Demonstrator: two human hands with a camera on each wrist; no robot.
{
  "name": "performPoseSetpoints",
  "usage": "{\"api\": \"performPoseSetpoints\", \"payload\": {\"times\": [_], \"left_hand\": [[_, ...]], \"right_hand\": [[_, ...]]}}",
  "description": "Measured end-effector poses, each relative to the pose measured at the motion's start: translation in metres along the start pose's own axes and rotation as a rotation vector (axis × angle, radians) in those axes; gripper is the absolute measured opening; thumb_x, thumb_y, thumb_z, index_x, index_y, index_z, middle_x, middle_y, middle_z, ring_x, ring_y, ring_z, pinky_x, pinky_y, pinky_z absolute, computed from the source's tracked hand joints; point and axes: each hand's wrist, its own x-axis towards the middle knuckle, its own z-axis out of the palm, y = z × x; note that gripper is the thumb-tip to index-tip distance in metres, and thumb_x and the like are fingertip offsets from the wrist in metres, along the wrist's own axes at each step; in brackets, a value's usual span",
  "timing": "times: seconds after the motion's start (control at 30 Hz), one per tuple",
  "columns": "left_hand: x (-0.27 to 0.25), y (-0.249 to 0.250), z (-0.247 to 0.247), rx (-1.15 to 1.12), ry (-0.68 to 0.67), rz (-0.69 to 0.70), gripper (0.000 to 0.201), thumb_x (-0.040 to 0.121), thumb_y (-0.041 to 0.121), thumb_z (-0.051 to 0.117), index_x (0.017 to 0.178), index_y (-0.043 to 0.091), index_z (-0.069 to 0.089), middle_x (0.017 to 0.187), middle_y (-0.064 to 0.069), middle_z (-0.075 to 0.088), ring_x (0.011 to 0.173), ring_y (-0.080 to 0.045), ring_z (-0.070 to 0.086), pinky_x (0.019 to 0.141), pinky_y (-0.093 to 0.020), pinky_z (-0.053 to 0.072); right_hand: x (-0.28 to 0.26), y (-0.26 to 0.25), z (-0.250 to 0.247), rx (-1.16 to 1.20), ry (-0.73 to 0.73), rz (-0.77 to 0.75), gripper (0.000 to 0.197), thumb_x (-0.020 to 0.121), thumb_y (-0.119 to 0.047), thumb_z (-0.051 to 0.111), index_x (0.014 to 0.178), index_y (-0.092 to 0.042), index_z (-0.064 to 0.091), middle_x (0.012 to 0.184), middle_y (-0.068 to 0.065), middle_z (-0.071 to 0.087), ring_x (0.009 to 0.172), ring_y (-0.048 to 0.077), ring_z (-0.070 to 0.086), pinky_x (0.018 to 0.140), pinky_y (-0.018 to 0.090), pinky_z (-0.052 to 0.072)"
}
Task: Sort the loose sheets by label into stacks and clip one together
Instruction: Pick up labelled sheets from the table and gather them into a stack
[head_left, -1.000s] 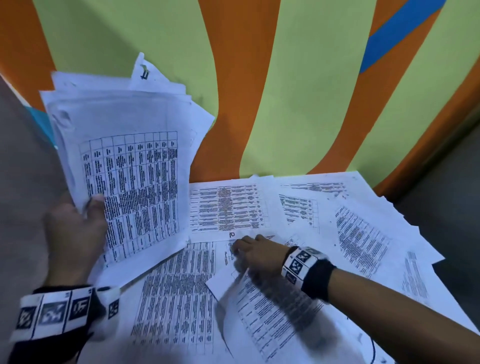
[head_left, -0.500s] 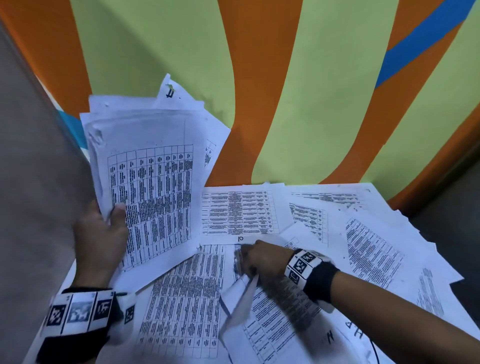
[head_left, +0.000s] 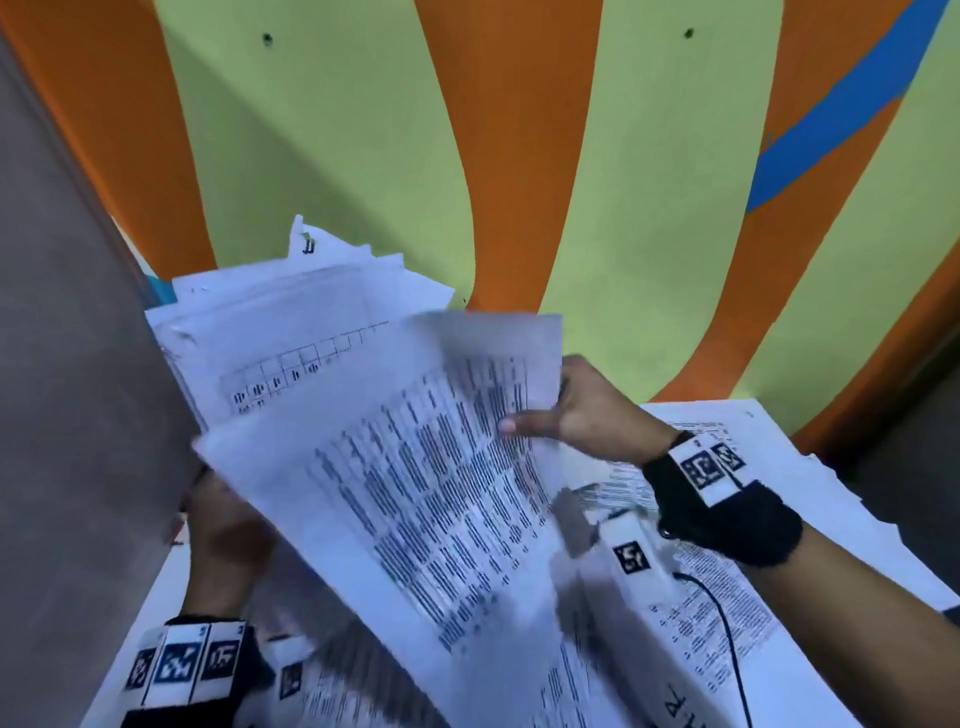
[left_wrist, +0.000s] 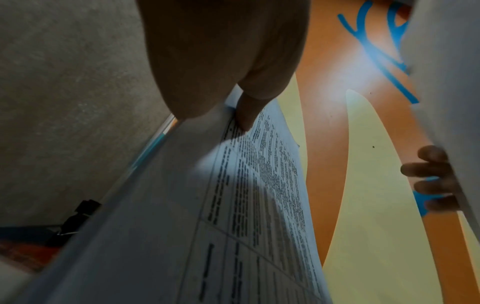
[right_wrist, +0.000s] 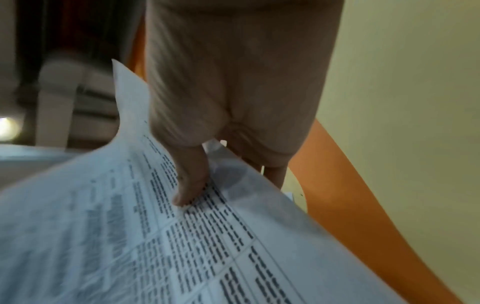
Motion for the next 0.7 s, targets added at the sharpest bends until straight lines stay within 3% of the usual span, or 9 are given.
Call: {"api": "performPoseSetpoints", "payload": {"times": [0.1,0.23,0.33,0.4,0.47,0.53,0.57,0.63,0.7], "left_hand": [[-0.006,0.013,0.005,-0.099,-0.029,0.046,0.023,0.092,0.008,0.059,0.103,-0.012,0.062,0.091,-0.014,0.064,0.087,-0.02,0.056,0.069,-0.031,0.038],[-0.006,0.02,0.02,-0.256,-0.106,0.016,0.017,0.089,0.01,0.064,0.106,0.011,0.068,0.102,-0.001,0.07,0.096,-0.023,0.066,0.084,-0.037,0.05],[-0.007,0.018,0.035,-0.331,-0.223,-0.084,0.019,0.086,0.011,0.068,0.105,0.009,0.069,0.101,-0.011,0.073,0.095,-0.032,0.069,0.085,-0.055,0.054],[-0.014,0.022,0.045,-0.36,-0.315,-0.104,0.019,0.089,0.01,0.064,0.107,0.014,0.069,0.1,-0.012,0.074,0.093,-0.035,0.07,0.078,-0.05,0.057],[-0.025,0.025,0.053,-0.364,-0.394,-0.152,0.02,0.092,0.014,0.06,0.097,0.026,0.074,0.094,-0.007,0.076,0.088,-0.029,0.072,0.073,-0.044,0.058],[-0.033,0.015,0.057,-0.424,-0.487,-0.279,0.017,0.093,0.032,0.059,0.101,0.025,0.072,0.103,-0.01,0.074,0.096,-0.031,0.07,0.083,-0.05,0.056],[-0.035,0.008,0.059,-0.43,-0.512,-0.372,0.036,0.09,0.049,0.059,0.113,0.022,0.066,0.116,-0.009,0.069,0.105,-0.031,0.066,0.091,-0.054,0.052],[-0.035,-0.017,0.06,-0.349,-0.537,-0.421,0.083,0.071,0.076,0.061,0.138,0.029,0.045,0.142,-0.003,0.051,0.122,-0.027,0.055,0.102,-0.054,0.044],[-0.036,-0.035,0.061,-0.081,-0.56,-0.34,0.108,0.058,0.078,0.069,0.147,0.028,0.033,0.144,-0.004,0.049,0.125,-0.026,0.052,0.104,-0.049,0.042]], "right_hand": [[0.011,0.002,-0.012,0.184,0.199,-0.003,0.021,0.077,-0.015,0.075,0.097,-0.01,0.069,0.094,0.0,0.074,0.09,0.012,0.07,0.084,0.027,0.055],[0.023,0.039,-0.003,0.431,0.26,0.209,0.045,0.081,-0.022,0.071,0.115,0.007,0.061,0.126,0.017,0.062,0.12,0.028,0.059,0.104,0.038,0.046],[0.018,0.067,0.012,0.553,0.255,0.406,0.039,0.09,-0.021,0.064,0.121,0.002,0.059,0.13,0.0,0.059,0.119,0.011,0.052,0.104,0.02,0.033],[0.012,0.082,0.022,0.622,0.222,0.513,0.044,0.088,-0.023,0.067,0.126,-0.003,0.057,0.129,-0.004,0.058,0.128,0.01,0.043,0.112,0.027,0.022],[0.008,0.098,0.033,0.652,0.234,0.574,0.067,0.071,-0.027,0.082,0.126,0.002,0.057,0.135,0.003,0.056,0.133,0.018,0.04,0.119,0.04,0.017],[0.004,0.114,0.043,0.654,0.286,0.623,0.08,0.059,-0.02,0.091,0.123,0.01,0.055,0.13,0.016,0.059,0.117,0.025,0.056,0.107,0.044,0.039],[0.001,0.12,0.05,0.634,0.336,0.643,0.067,0.065,-0.011,0.087,0.119,0.013,0.055,0.119,0.018,0.064,0.099,0.023,0.062,0.091,0.036,0.05],[-0.008,0.124,0.061,0.544,0.387,0.676,0.029,0.078,0.001,0.075,0.102,0.007,0.06,0.093,0.011,0.063,0.076,0.017,0.058,0.06,0.02,0.048],[-0.015,0.131,0.072,0.474,0.397,0.694,0.017,0.082,0.002,0.07,0.082,-0.007,0.056,0.087,0.007,0.057,0.079,0.018,0.056,0.053,0.018,0.045]]}}
